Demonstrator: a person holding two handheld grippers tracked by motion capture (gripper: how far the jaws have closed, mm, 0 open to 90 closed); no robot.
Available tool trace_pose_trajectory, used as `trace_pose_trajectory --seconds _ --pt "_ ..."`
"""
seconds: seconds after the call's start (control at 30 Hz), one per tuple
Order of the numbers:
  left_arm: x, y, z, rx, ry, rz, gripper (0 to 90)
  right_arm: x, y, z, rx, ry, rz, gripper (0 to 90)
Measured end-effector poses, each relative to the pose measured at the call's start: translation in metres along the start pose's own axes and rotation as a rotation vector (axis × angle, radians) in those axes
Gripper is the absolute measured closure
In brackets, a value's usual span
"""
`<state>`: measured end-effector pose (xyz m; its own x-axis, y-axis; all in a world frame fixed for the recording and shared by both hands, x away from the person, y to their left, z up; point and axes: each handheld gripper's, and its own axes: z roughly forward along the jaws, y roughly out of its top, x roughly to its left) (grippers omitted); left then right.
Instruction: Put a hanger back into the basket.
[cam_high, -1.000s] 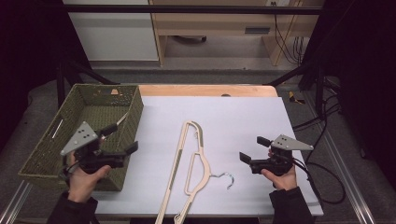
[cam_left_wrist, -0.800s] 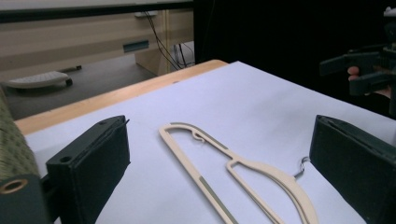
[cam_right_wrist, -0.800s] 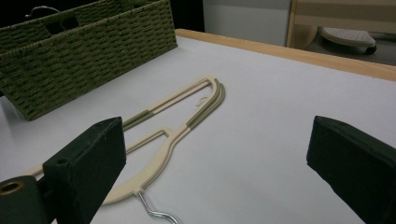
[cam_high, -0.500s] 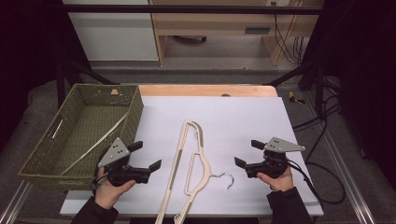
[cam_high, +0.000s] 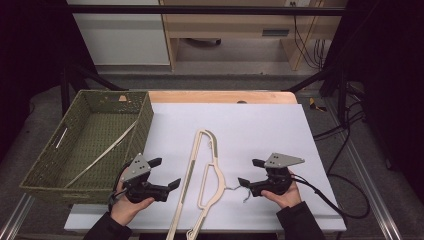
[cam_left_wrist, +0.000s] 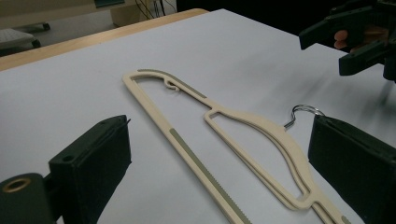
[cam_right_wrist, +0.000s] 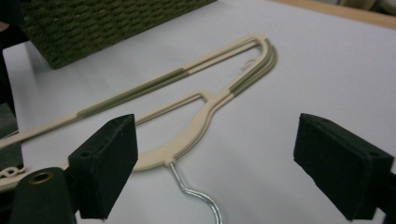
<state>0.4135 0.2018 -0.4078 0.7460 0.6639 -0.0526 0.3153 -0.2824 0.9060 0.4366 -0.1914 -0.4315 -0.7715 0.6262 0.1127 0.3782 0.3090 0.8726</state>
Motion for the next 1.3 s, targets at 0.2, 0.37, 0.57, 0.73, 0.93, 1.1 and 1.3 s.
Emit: trace_pose_trajectory --seconds 0.2,0.37,0.57,0.73,0.93,1.1,1.3 --pt "0.001 -0.004 0.005 0.019 -0.003 -0.003 5.7 0.004 -0.007 0.017 0.070 0.029 -0.030 26.1" --pt "0.001 -0.005 0.007 0.029 -0.005 0.001 5.6 0.003 -0.012 0.029 0.105 0.049 -0.050 36.1" --pt "0.002 -0.006 0.008 0.031 -0.006 0.001 5.3 0.004 -0.015 0.041 0.149 0.089 -0.076 48.9" --pt "0.002 -0.006 0.008 0.030 -0.004 -0.001 5.0 0.007 -0.018 0.051 0.193 0.122 -0.099 59.9" --pt "0.002 -0.006 0.009 0.034 -0.009 0.000 5.0 0.006 -0.024 0.059 0.232 0.139 -0.136 72.2" --pt "0.001 -0.006 0.010 0.038 -0.010 0.002 5.1 0.006 -0.026 0.062 0.243 0.166 -0.148 79.5" --pt "0.001 -0.007 0.010 0.042 -0.008 0.005 5.1 0.003 -0.028 0.063 0.247 0.190 -0.173 85.1"
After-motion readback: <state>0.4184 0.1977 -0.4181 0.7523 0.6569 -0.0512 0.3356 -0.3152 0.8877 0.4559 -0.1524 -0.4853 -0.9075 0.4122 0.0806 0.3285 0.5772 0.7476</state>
